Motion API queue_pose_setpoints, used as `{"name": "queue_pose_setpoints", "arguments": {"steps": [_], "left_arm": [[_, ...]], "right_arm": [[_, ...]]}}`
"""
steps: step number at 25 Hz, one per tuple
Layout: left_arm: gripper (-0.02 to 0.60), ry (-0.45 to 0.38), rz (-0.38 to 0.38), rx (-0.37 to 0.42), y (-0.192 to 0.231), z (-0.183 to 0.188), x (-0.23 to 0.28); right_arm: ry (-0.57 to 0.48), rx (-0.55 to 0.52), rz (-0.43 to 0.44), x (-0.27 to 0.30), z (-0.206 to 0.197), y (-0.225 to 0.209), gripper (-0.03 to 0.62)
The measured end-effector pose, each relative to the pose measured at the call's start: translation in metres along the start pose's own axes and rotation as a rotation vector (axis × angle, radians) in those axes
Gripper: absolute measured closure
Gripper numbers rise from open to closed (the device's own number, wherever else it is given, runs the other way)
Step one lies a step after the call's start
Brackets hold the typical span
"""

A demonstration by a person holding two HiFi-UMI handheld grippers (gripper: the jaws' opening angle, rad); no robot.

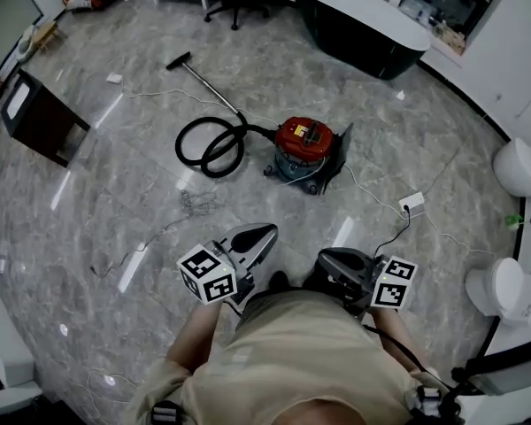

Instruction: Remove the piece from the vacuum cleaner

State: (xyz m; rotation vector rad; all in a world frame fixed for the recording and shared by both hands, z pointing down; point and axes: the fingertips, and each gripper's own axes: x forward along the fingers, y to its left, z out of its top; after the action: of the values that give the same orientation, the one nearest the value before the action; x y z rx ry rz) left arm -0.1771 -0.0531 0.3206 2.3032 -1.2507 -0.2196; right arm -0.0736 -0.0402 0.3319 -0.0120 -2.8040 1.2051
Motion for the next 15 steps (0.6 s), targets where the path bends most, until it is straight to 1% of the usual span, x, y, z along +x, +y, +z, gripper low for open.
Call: {"name": "queue_pose_setpoints", "arguments": {"steps": [3,6,9,12,15], "left_arm": [[0.577,0.049,-0.001,-0.001,-0.005,-0.005,0.025],[0.577,0.106,-0.016,0.011,-0.009,-0.008,0.057],[0.577,0.142,-0.044,0.038,-0.019,-0.007,0.097],[0.577,0.174,-0.064,0.061,-0.031,-0.007,0.137],[0.577,0.202,-0.056,0.076,-0.04,-0.005,0.171]], "right_arm": [[-0.026,0.013,0.006,-0.018,0.012,-0.012,0.591],[-0.107,0.045,-0.019,-0.045,0.026,-0.03,0.591],[-0.182,0.081,-0.044,-0.075,0.042,-0.052,0.591],[-0.204,0.07,-0.043,-0.099,0.057,-0.068,0.591],[-0.209,0.07,-0.03,-0.12,0.073,-0.084,0.591]]}}
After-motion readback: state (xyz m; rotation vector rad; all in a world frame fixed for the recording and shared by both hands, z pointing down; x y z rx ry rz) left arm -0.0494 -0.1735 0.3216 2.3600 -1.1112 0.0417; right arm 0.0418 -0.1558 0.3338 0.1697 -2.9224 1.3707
